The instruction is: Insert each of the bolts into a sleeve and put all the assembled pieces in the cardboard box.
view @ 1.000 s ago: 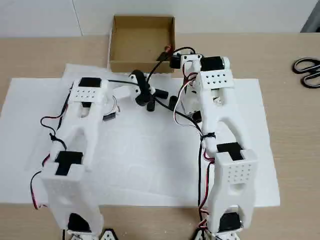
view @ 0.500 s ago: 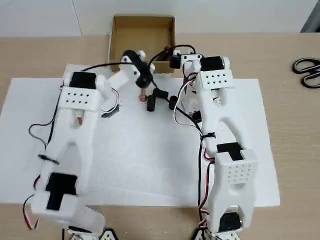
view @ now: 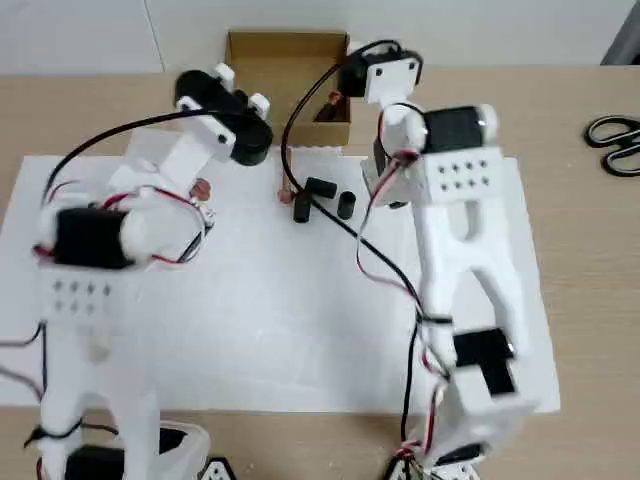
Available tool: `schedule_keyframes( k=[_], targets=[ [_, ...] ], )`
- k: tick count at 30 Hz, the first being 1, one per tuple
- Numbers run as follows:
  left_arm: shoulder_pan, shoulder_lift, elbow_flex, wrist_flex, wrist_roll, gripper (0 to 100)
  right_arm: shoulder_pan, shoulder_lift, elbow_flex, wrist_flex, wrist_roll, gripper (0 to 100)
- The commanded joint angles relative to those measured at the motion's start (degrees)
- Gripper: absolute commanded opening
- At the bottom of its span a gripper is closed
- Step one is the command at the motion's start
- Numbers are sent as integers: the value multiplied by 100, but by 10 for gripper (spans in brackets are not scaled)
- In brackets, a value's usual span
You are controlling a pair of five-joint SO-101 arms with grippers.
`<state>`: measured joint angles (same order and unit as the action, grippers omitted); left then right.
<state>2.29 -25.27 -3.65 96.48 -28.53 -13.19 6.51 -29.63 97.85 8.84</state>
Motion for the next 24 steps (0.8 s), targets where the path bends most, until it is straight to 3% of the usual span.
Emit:
schedule_keyframes(
  k=[1,8,15,21,24],
  targets=[
    [-9,-571,-84,18,316,6,-22,-1323,413,92,53,4],
    [-9,-1020,-84,-18,721,6,22,-3055,1486,48,44,4],
    [-149,-1196,-84,-18,1934,6,-4,-4040,2470,22,-167,4],
    [-422,-826,-84,-484,3165,6,-4,-4813,3648,-1103,-1169,6],
    [-334,-536,-66,-589,3710,6,-13,-5209,4448,-1684,-1275,5]
  ],
)
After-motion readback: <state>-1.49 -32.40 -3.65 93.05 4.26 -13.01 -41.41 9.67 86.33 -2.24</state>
